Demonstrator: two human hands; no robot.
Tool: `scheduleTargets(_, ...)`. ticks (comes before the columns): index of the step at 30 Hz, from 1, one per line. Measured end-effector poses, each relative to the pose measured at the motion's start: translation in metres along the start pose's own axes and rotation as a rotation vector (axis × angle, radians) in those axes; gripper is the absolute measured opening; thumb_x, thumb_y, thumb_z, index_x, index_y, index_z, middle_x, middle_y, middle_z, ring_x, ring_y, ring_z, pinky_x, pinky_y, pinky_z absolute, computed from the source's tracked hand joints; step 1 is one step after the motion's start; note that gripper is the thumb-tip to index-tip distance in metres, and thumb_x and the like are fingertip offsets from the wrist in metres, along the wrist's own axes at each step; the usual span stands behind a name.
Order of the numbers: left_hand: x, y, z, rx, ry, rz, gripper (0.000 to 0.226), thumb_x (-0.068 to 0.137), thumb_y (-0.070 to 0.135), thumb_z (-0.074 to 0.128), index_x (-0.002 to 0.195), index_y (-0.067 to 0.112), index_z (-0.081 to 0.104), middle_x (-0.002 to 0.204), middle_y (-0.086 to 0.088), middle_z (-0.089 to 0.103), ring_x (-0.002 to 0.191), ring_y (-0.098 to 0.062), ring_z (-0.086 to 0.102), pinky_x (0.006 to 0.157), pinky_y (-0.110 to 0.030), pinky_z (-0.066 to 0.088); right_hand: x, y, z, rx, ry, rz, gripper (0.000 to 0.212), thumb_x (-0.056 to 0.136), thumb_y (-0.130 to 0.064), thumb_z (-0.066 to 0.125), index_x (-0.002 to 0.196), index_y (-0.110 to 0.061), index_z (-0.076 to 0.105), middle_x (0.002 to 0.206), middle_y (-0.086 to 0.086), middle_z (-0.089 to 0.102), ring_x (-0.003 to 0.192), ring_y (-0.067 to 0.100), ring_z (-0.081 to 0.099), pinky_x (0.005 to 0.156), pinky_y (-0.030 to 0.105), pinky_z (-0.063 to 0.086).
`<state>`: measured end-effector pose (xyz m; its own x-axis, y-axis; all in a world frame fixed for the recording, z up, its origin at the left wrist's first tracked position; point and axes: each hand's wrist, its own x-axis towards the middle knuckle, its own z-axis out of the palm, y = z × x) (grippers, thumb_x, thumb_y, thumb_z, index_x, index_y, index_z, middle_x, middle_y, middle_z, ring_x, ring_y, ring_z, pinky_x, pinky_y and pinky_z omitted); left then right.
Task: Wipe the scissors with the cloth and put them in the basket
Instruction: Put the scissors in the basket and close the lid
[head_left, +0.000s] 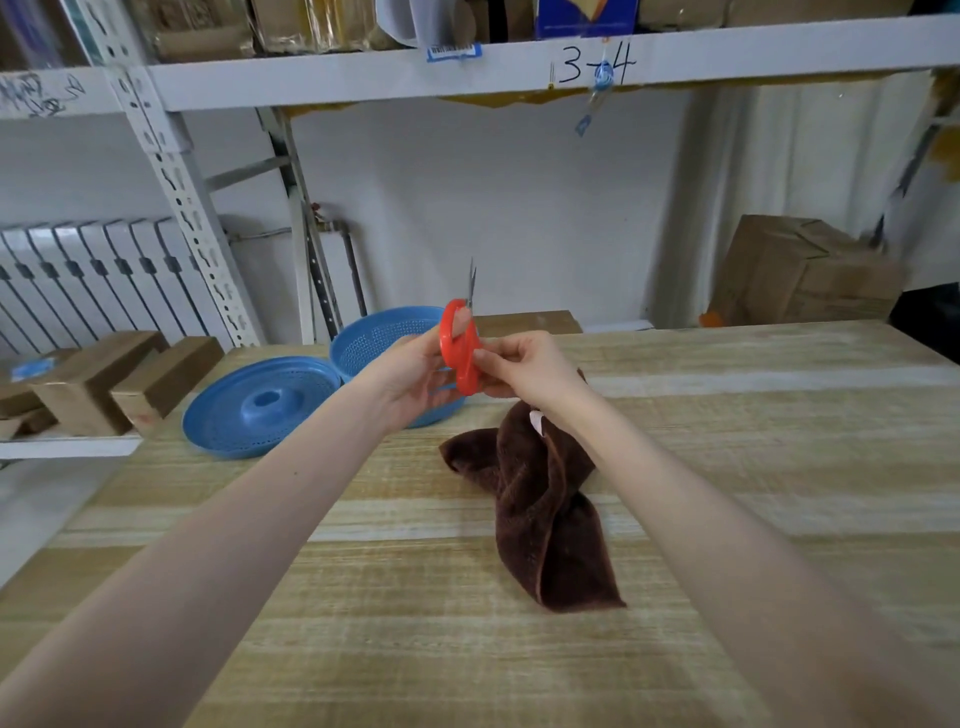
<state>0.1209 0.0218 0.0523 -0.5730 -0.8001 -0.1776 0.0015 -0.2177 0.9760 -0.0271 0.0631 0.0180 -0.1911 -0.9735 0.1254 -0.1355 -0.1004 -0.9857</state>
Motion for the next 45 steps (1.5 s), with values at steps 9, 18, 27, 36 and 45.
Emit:
scheduleTargets(9,0.061,0.014,-0.052,0.407,0.429,-0.020,0.044,0.072,0.042,0.081,0.084,0.003,0.065,0.087,-0.015,0.073,0.073,-0.021,0.070,0.074,-0.034,0.060,0.020,0.001,-0.013,-0.955,0.123,0.028,0.023,0.090,-0.026,0.058,0.075,-0.010,0.062,0.071,0.003,0.065,0.071,0.022,0.064,0.063,0.033,0.052)
scheduleTargets(18,0.092,0.001,-0.070,1.350,0.595,-0.008,0.050,0.083,0.047,0.066,0.060,0.008,0.046,0.056,-0.004,0.048,0.053,-0.019,0.049,0.045,-0.024,0.037,0.017,-0.002,-0.025,-1.274,-0.386,0.505,0.037,0.083,-0.041,0.072,0.084,-0.009,0.052,0.082,0.001,0.063,0.077,0.019,0.065,0.079,0.034,0.057)
scheduleTargets(27,0.108,-0.009,-0.070,1.482,0.532,-0.068,0.036,0.092,0.026,0.054,0.064,0.006,0.047,0.056,-0.005,0.046,0.050,-0.019,0.044,0.044,-0.026,0.031,0.029,0.005,-0.043,-0.877,-0.200,0.090,0.011,0.093,-0.010,0.059,0.096,-0.020,0.055,0.090,-0.008,0.052,0.089,0.014,0.053,0.071,0.024,0.040)
scheduleTargets(36,0.083,0.010,0.012,0.893,-0.144,0.248,0.068,0.080,-0.011,0.055,0.140,0.017,0.043,0.126,0.005,0.049,0.115,-0.009,0.046,0.095,-0.019,0.038,0.037,-0.007,-0.064,-0.193,-0.080,-0.129,0.025,0.093,0.004,0.055,0.082,-0.018,0.052,0.075,0.002,0.061,0.070,0.010,0.056,0.070,0.022,0.044)
scheduleTargets(45,0.112,0.006,0.020,1.811,-0.035,0.221,0.045,0.071,0.038,0.078,0.110,0.024,0.061,0.095,0.005,0.061,0.111,-0.021,0.042,0.102,-0.036,0.032,0.015,-0.015,-0.121,-0.215,0.274,-0.058,0.013,0.092,0.000,0.057,0.087,-0.012,0.055,0.065,-0.008,0.061,0.059,0.003,0.053,0.062,0.019,0.042)
